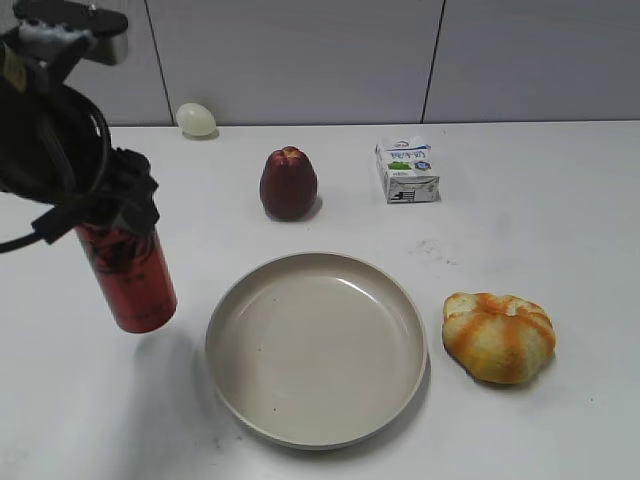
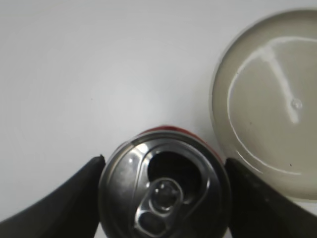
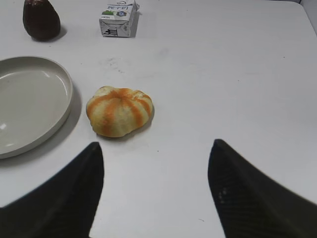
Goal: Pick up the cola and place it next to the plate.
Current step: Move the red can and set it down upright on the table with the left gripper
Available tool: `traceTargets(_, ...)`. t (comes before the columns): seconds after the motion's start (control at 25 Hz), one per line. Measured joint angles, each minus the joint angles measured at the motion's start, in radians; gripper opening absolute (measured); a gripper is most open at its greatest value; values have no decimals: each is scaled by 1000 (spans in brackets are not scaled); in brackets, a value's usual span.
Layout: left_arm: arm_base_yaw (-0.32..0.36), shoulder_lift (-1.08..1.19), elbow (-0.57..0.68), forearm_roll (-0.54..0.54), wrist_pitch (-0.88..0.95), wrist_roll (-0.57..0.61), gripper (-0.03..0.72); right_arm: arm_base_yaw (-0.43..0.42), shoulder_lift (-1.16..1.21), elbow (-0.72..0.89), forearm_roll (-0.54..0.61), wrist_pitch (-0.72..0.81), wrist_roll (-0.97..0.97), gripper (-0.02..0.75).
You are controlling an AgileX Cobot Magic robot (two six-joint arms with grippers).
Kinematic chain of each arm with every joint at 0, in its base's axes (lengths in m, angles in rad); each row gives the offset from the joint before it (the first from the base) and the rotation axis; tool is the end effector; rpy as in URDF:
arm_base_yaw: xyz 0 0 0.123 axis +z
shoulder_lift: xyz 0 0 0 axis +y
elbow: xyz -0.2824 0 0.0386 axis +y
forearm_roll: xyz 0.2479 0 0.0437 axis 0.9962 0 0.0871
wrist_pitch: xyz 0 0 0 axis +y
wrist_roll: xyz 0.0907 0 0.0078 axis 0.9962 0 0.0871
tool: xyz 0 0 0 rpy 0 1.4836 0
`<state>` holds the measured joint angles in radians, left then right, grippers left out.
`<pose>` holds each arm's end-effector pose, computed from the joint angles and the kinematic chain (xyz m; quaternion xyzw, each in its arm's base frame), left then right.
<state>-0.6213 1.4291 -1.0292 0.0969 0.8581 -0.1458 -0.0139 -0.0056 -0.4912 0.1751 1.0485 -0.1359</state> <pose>0.2308 -0.1570 0.2682 0.2536 0.9458 -0.0351 0.1998 -0.0047 0.0138 0.2767 -0.0544 0.8459 0.0480 0.5284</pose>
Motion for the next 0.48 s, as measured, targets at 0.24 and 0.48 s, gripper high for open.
traceTargets(0.24,-78,0,81,40,-68,-81,530,0,0,0,0,0,0,531)
traceTargets(0.48,-117,0,118,45,-111,-124,530,0,0,0,0,0,0,531)
